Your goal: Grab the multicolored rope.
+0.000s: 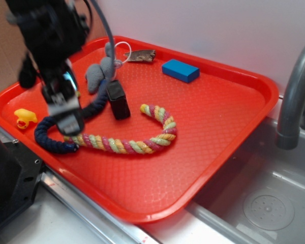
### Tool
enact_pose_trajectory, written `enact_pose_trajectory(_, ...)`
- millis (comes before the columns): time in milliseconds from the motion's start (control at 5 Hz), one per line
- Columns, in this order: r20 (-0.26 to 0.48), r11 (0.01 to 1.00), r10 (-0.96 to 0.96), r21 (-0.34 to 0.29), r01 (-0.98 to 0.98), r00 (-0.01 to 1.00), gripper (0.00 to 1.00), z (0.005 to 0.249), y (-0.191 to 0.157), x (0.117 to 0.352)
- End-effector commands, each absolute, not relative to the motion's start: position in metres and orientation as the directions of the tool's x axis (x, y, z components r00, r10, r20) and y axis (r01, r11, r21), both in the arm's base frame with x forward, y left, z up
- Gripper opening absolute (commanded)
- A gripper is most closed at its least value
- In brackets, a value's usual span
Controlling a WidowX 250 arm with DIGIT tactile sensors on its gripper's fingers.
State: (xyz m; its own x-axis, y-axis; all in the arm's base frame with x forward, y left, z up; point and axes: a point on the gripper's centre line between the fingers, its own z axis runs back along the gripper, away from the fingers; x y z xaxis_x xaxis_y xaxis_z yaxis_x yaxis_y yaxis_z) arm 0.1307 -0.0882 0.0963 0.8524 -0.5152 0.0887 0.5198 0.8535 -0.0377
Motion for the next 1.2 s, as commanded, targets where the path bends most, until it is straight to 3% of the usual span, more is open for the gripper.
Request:
enact_pose_trajectory(0, 0.092, 0.817, -0.569, -0.048, 0.575, 0.817, 1.00, 0.058, -0.099, 0.171)
enact_pose_trajectory(400, 0.113, 0.770, -0.622, -0.091, 0.631, 0.775, 1.00, 0.031, -0.119, 0.182)
enact_pose_trajectory(600, 0.109, 0.742, -0.657, -0.084, 0.665, 0.746, 0.11, 0.027, -0.127, 0.182)
enact_pose_trajectory(800, 0.087, 0.736, -0.668, -0.061, 0.674, 0.739, 0.00, 0.027, -0.129, 0.180)
enact_pose_trajectory(1000, 0.058, 0.738, -0.670, -0.056, 0.673, 0.740, 0.00, 0.031, -0.129, 0.179)
